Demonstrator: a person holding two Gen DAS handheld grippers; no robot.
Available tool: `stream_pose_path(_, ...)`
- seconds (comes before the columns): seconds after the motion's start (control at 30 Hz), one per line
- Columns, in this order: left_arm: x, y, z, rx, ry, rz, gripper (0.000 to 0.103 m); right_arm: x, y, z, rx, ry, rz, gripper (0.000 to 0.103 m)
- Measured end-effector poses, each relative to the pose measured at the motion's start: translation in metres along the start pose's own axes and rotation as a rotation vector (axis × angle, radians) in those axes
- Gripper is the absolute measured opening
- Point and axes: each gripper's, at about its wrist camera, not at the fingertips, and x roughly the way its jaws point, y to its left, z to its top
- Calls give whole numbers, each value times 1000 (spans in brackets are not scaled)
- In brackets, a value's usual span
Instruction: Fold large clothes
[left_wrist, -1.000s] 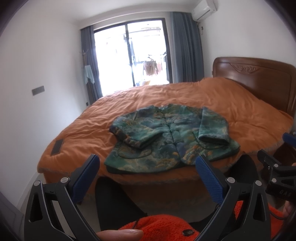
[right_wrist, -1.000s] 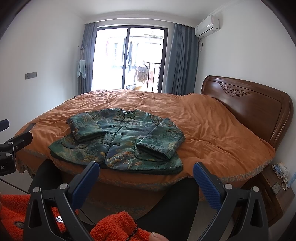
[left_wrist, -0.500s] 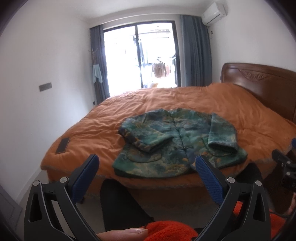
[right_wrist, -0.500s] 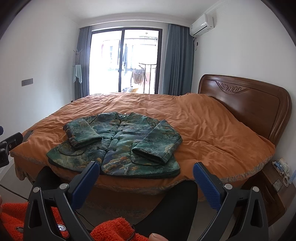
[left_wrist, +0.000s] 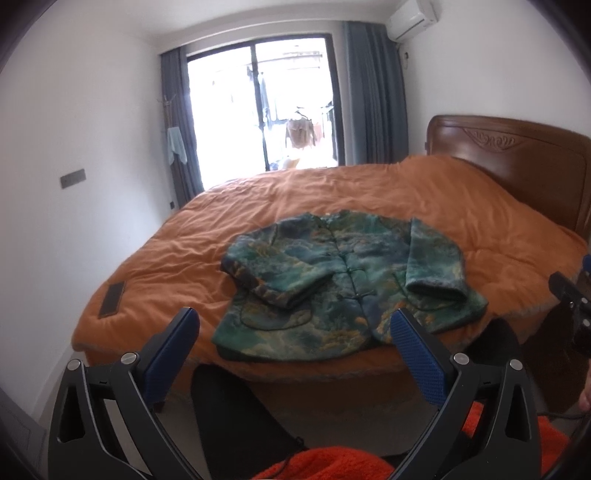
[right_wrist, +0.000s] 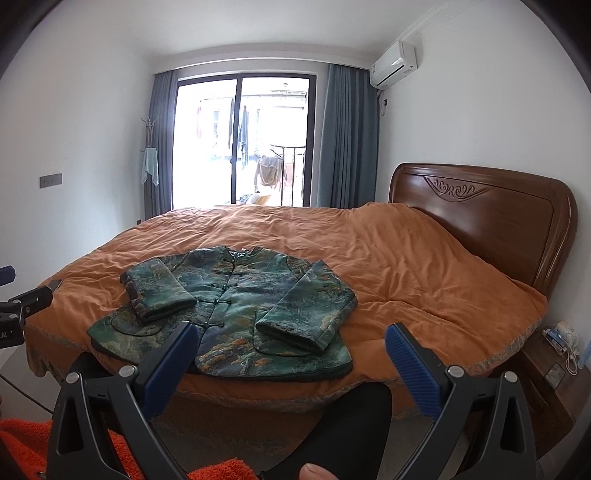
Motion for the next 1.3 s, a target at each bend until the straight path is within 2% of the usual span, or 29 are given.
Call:
stream_pose_path(0.1,7,0,6,12,5,-20,103,2,-2,5,21,-29,18,103)
stream_pose_path(0.3,24,1,28,38,28,-77,103,-4,5,23,-24,-199,54,103)
stream_pose_path(0.37,29,4,41,44,23,-96,103,4,6,29,-40,-216,85,103)
stream_pose_path(0.4,31,6,48,42,19,-111,103,11,7,32,-55,-208,100,103)
stream_pose_path(0.57,41,20,74,9,-7,-141,103,46,13,39,-147,-174,60,103)
stream_pose_path(0.77,58,27,78,-43,-25,-175,103,78,20,50,-172,-107,135,103)
stream_pose_path(0.9,90,23,67,-68,38,-198,103,104,12,46,-94,-64,79,103)
stream_pose_path(1.03,126,21,57,-78,136,-241,103,144,-1,34,-35,42,103,103)
stream_pose_path(1.13,142,23,55,-71,161,-249,103,172,-5,20,-64,108,92,103)
stream_pose_path(1.3,164,27,56,-82,180,-251,103,226,-3,-4,-149,222,147,103)
